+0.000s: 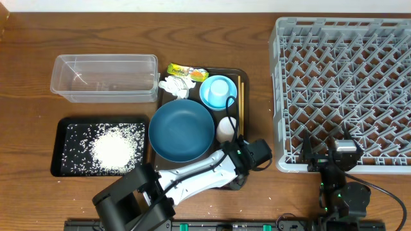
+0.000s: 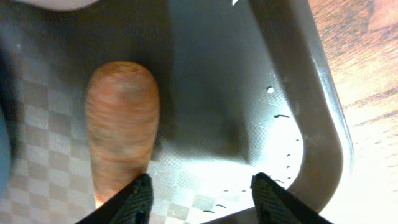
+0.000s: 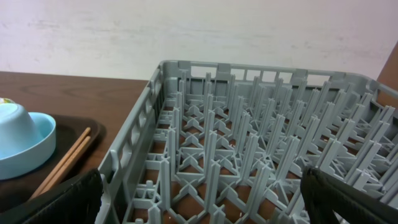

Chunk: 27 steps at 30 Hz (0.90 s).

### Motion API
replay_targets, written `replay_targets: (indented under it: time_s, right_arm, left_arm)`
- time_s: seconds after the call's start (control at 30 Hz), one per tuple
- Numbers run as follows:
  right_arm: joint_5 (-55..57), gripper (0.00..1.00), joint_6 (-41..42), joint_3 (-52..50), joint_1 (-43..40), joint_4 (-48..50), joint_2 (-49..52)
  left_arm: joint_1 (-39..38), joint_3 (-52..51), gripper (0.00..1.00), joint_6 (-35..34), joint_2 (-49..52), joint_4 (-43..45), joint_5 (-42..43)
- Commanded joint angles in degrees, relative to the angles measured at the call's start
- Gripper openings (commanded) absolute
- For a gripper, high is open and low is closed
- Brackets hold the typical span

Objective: Sort waste into correct bins and load items into the dishwasher rack
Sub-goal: 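Close the left gripper on the carrot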

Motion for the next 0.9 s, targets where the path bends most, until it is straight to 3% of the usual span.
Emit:
replay_targets:
  time_s: [0.0,0.37,0.6,0.87]
  right_arm:
    - [0.0,0.99,-0.9,-0.1,0.9,-0.2,-0.2]
    - [0.0,0.99,-0.9,-0.1,0.9,-0.2,-0.2]
    - [0.0,0.99,-0.9,-0.1,0.9,-0.2,-0.2]
    - [0.0,0.99,-0.9,-0.1,0.9,-0.2,-0.2]
  left_arm:
    - [0.3,0.5,0.57,-0.6,0.1,-0.7,-4.2]
    - [0.3,1.9,0.48,-0.3,-1.7,-4.2,-4.5]
    - [0.3,1.7,0.54,0.3,-3.7,-4.6,-11.7]
    - [0.3,-2.2,0.55,0.5,-1.1,-0.7,-11.0]
